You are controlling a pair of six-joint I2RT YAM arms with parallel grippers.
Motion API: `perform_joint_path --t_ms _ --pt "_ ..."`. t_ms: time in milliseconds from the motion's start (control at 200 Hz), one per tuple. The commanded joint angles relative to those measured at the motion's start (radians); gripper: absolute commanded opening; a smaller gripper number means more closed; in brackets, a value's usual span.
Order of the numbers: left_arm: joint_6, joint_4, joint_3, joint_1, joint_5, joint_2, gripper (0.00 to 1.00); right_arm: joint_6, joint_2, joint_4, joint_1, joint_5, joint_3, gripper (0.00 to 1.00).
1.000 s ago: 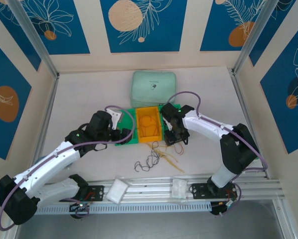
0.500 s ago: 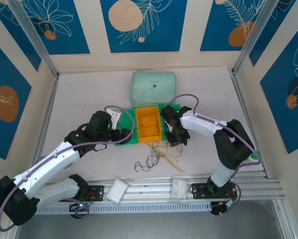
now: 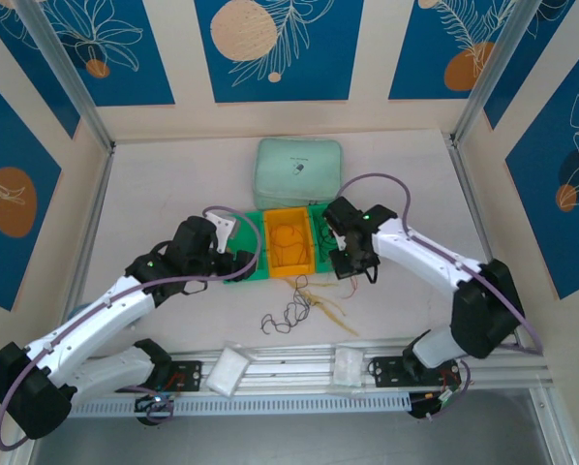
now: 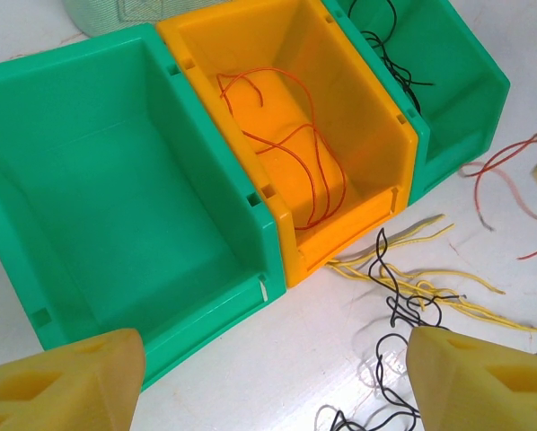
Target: Untangle the cables
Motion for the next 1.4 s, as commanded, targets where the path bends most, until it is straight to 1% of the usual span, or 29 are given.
perform_joint_path --t_ms 0,80,160,255,335,415,575,675,835,920,975,1050,1145,1231,1306,1366,1396 --pt "0.008 0.004 -0.012 0.013 0.001 -0.015 0.77 0.022 -0.085 -0.091 -0.005 0.018 0.074 0.02" --pt "0.008 0.010 -0.014 0.013 0.001 -0.013 0.76 0.017 -0.125 -0.091 0.000 -0.023 0.126 0.02" --pt "0.007 0.022 -0.018 0.012 0.003 -0.008 0.76 0.007 -0.138 -0.036 0.001 -0.107 0.165 0.02" --pt "0.006 0.032 -0.019 0.013 0.005 0.003 0.77 0.011 -0.105 0.062 0.004 -0.228 0.201 0.02" --pt "0.004 0.033 -0.016 0.012 0.017 0.012 0.76 0.018 -0.046 0.142 0.012 -0.292 0.235 0.02" --pt "0.007 0.027 -0.013 0.012 0.024 0.014 0.76 0.018 0.031 0.201 0.014 -0.314 0.275 0.02" --pt "0.012 0.024 -0.019 0.012 0.014 -0.010 0.76 0.015 0.188 0.280 0.007 -0.298 0.352 0.03" --pt "0.019 0.013 -0.023 0.012 0.010 -0.023 0.76 0.022 0.273 0.313 -0.005 -0.316 0.384 0.03" --pt "0.033 -0.013 -0.025 0.011 0.021 -0.023 0.75 0.026 0.371 0.320 -0.018 -0.322 0.421 0.11" --pt "0.040 -0.022 -0.027 0.012 0.034 -0.020 0.72 0.025 0.390 0.322 -0.023 -0.324 0.424 0.26" --pt "0.044 -0.026 -0.029 0.012 0.044 -0.020 0.71 0.020 0.388 0.320 -0.024 -0.319 0.419 0.34" --pt "0.049 -0.021 -0.037 0.011 0.058 -0.023 0.70 0.015 0.365 0.315 -0.028 -0.308 0.405 0.39" --pt "0.056 -0.016 -0.049 0.010 0.087 -0.031 0.68 0.003 0.304 0.300 -0.034 -0.295 0.369 0.39" --pt "0.049 -0.005 -0.065 0.005 0.128 -0.028 0.63 -0.003 0.229 0.265 -0.032 -0.295 0.319 0.38" --pt "0.040 0.012 -0.082 -0.024 0.155 -0.015 0.60 0.012 0.148 0.243 -0.032 -0.293 0.244 0.37" --pt "0.035 0.027 -0.093 -0.069 0.145 0.005 0.54 0.030 0.083 0.226 -0.036 -0.298 0.175 0.37" --pt "0.030 0.038 -0.097 -0.094 0.141 0.017 0.48 0.040 0.051 0.214 -0.036 -0.301 0.140 0.35"
